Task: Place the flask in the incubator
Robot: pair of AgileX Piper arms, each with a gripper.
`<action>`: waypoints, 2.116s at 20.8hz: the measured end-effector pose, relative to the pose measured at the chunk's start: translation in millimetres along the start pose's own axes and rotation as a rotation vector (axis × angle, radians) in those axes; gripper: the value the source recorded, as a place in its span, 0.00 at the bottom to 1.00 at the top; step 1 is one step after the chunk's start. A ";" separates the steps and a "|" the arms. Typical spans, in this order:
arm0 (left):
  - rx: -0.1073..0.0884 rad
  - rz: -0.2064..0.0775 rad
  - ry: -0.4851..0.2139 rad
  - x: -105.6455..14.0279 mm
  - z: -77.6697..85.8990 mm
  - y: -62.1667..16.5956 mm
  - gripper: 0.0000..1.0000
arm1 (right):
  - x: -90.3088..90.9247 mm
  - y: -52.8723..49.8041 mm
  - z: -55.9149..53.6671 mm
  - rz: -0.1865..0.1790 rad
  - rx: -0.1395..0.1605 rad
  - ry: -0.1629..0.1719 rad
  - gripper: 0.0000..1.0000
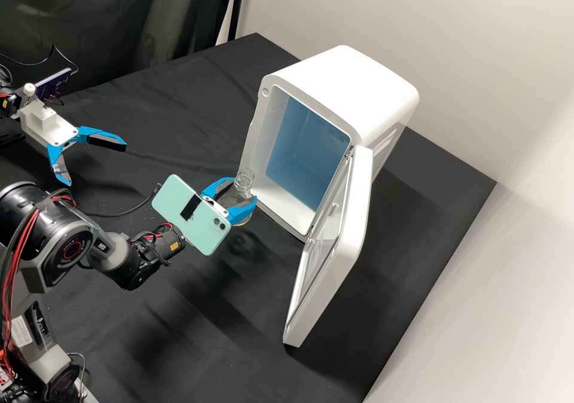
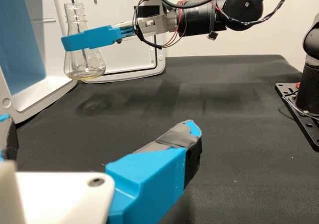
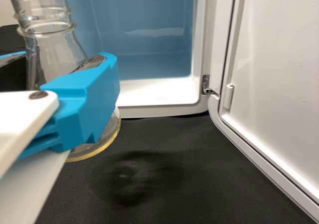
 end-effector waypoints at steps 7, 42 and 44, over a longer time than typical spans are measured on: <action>0.000 0.000 0.000 0.0 0.0 0.0 1.00 | 0.1 0.8 0.8 0.003 0.000 -0.003 0.00; -0.008 -0.008 -0.005 1.3 0.7 -1.6 1.00 | 139.1 21.4 2.6 0.032 -0.012 -0.081 0.00; -0.008 -0.008 -0.005 1.3 0.6 -1.5 1.00 | 145.5 24.1 3.4 0.042 -0.028 -0.079 0.00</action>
